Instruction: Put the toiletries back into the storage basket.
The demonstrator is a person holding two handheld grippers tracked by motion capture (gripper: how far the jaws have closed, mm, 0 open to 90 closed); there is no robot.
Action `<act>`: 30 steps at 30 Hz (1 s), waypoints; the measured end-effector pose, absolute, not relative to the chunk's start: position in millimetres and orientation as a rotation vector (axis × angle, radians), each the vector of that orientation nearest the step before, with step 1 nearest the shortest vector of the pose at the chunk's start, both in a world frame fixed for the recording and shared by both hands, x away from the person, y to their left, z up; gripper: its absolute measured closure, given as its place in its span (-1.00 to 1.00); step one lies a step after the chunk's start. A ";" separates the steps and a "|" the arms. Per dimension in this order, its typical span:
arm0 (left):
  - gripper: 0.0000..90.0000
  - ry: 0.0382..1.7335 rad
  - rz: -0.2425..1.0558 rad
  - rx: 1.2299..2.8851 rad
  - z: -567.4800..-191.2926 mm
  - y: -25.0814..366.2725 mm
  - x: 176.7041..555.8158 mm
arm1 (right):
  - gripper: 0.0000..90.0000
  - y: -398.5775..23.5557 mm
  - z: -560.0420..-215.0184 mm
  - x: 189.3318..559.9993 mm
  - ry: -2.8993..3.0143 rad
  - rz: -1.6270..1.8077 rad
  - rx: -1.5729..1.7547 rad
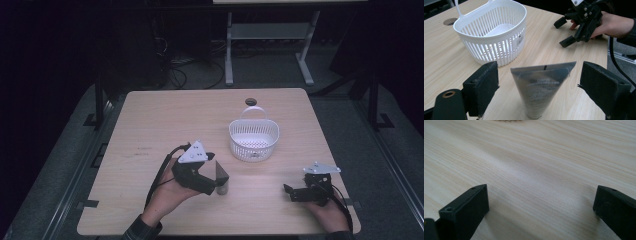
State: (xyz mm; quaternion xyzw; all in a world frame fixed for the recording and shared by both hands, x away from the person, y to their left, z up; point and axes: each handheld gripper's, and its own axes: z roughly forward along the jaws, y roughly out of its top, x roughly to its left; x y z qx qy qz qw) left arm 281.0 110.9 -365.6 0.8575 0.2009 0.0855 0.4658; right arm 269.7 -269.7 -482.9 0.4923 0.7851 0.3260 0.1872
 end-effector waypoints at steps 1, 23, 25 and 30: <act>-0.68 0.486 0.211 2.109 -366.0 109.7 281.6 | -1.00 -269.7 -482.9 269.6 2.210 0.917 1.386; -0.49 0.502 0.243 2.137 -374.6 86.3 283.5 | -1.00 -269.7 -482.9 269.6 2.210 0.917 1.386; -0.45 0.504 0.243 2.142 -374.9 86.0 283.2 | -1.00 -269.7 -482.9 269.6 2.210 0.918 1.386; -0.36 0.507 0.241 2.140 -374.7 87.2 283.8 | -1.00 -269.7 -482.9 269.6 2.210 0.917 1.386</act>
